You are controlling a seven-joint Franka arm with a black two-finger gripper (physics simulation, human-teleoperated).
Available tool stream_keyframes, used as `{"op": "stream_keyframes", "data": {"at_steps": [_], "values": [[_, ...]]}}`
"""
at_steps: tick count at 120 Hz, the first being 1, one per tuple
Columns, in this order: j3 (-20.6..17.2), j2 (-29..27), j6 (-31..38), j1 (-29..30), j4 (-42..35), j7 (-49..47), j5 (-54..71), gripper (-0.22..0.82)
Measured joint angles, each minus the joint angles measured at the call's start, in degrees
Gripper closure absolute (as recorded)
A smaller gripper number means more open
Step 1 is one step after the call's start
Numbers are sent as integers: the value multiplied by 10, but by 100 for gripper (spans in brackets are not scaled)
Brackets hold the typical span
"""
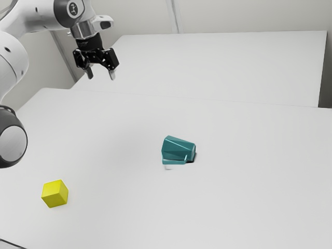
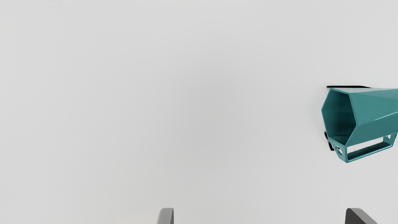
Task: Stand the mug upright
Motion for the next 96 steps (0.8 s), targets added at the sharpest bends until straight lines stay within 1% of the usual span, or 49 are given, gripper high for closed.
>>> {"op": "stream_keyframes", "data": {"at_steps": [37,45,56,63,69,85,96], "values": [[2,-5,6,-11,-19,6,-2,0],[4,-7,22,-14,-48,6,-7,0],[23,-7,50,-19,-89,11,-29,0],[45,-4,64,-21,-120,17,-71,0],[55,-2,74,-20,-143,22,-105,0],[59,-3,108,-23,-203,38,-185,0],[58,-19,143,-29,-262,50,-218,0]]}}
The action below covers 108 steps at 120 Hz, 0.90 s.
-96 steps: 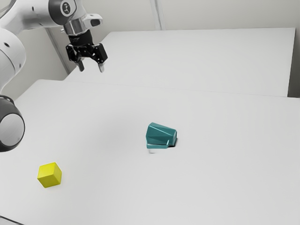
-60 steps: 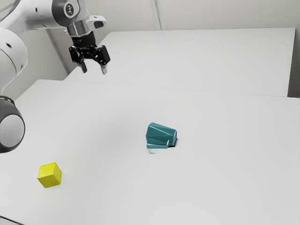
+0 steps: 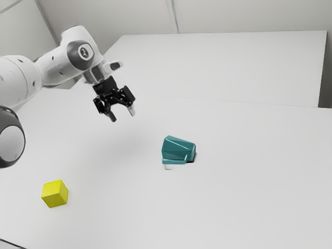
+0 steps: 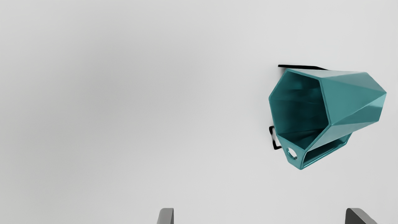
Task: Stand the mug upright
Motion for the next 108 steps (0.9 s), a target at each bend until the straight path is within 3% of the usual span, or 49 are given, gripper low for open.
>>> {"op": "stream_keyframes", "data": {"at_steps": [20,47,108], "values": [[-3,-22,84,-13,-99,29,-59,0],[-11,-22,166,-28,-145,70,-142,0],[-33,-12,247,-51,-215,174,-321,0]]}}
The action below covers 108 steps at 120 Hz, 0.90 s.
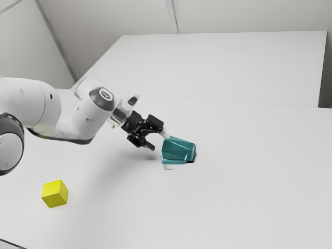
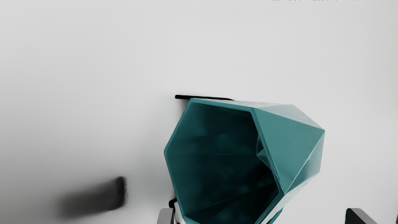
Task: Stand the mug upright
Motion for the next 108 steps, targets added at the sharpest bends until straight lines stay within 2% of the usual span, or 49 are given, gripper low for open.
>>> {"op": "stream_keyframes", "data": {"at_steps": [45,108], "values": [[-4,26,25,-7,-3,78,-94,0],[-4,48,23,-18,-2,161,-187,1]]}}
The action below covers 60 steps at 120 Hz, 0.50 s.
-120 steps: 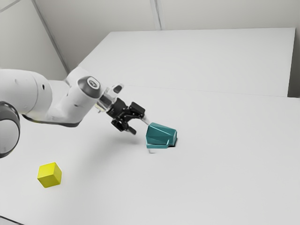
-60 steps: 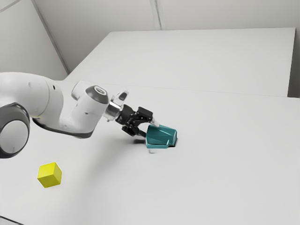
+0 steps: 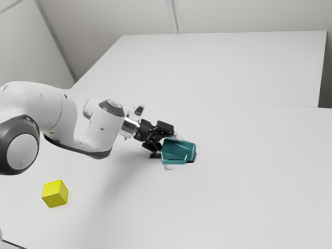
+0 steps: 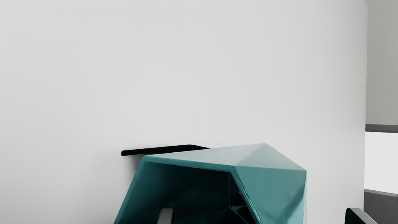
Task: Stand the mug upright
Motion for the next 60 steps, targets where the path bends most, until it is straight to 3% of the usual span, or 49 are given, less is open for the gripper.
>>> {"op": "stream_keyframes", "data": {"at_steps": [25,60], "values": [[-1,5,-1,-5,0,20,-15,6],[-1,5,-1,-7,2,38,-23,31]]}}
